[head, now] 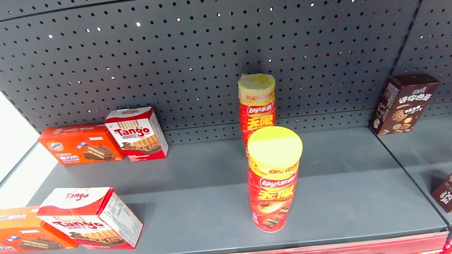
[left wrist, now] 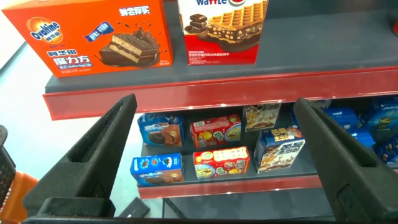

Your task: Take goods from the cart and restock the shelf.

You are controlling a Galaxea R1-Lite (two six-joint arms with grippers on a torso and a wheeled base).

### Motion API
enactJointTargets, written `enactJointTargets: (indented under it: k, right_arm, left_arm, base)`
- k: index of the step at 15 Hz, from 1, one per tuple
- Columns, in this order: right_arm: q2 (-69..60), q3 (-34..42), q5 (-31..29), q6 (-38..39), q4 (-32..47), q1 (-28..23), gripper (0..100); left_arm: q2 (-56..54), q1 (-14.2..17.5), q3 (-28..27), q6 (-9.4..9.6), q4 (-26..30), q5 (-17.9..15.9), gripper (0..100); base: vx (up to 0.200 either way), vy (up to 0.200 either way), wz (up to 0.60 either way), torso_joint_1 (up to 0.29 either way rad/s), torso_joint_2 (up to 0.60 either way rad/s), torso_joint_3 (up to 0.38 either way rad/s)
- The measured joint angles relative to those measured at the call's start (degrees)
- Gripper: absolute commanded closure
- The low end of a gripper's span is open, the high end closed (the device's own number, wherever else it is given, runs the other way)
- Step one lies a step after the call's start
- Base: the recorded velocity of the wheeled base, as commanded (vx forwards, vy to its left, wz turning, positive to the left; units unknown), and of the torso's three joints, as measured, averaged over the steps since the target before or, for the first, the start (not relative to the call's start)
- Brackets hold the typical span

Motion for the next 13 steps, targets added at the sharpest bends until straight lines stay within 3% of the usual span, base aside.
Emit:
enactJointTargets:
  k: [13]
  right_arm:
    - [0.0, 0.0, 0.3, 0.1, 0.0, -0.1, 0]
  left_arm:
    - [0.0, 0.0, 0.0, -0.05, 0.0, 0.1, 0]
  base:
    - [0.0, 0.0, 0.0, 0.0, 0.0, 0.0]
